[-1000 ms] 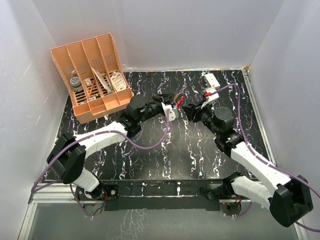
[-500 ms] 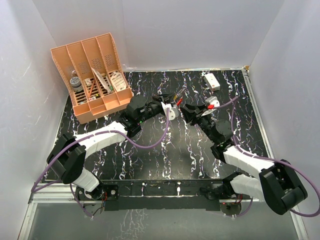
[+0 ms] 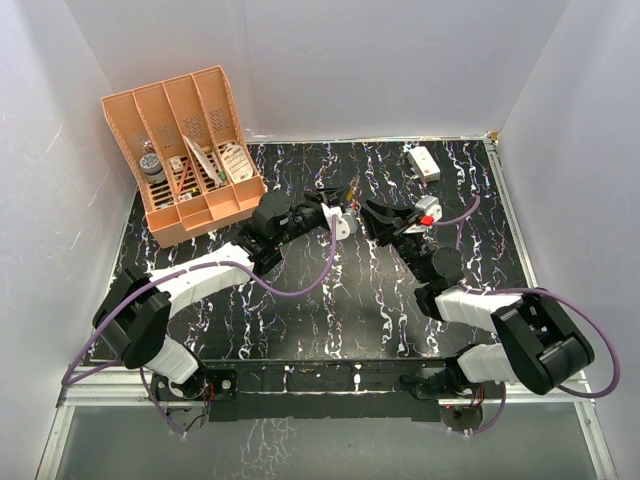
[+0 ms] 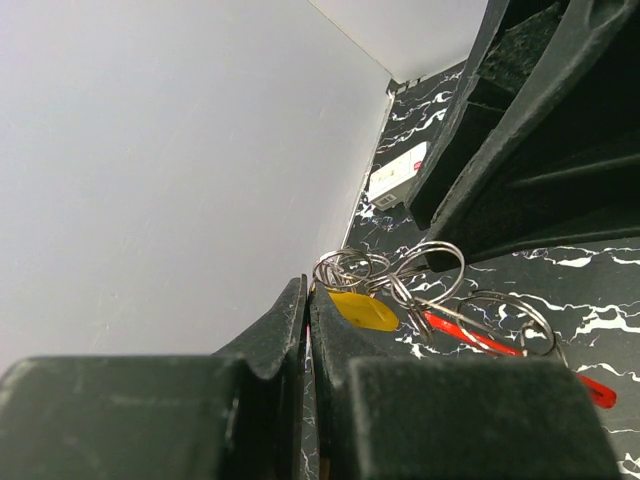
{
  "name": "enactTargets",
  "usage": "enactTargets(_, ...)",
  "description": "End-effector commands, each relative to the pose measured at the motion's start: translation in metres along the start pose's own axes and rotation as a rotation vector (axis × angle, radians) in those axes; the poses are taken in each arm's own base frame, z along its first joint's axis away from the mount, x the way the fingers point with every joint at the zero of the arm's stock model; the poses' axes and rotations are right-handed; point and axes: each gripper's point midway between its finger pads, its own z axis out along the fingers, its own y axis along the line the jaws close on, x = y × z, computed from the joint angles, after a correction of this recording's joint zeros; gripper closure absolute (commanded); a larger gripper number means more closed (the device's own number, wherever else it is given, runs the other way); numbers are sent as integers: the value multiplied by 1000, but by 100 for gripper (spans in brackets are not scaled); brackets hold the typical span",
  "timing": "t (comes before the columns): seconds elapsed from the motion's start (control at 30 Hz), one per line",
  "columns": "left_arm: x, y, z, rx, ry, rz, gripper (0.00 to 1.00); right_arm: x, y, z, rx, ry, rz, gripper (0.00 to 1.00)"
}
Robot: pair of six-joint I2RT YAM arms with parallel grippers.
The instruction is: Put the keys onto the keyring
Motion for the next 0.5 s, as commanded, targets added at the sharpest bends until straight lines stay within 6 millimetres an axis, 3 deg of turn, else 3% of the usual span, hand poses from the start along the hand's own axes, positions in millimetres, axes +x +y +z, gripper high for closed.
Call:
enactTargets(0.0, -31, 31, -9, -86, -85, 21, 100, -38, 13, 7, -69, -165, -36, 72)
enactTargets(0.47, -31, 28, -11, -75, -87, 18, 100, -39, 13, 16, -86, -222, -61, 73)
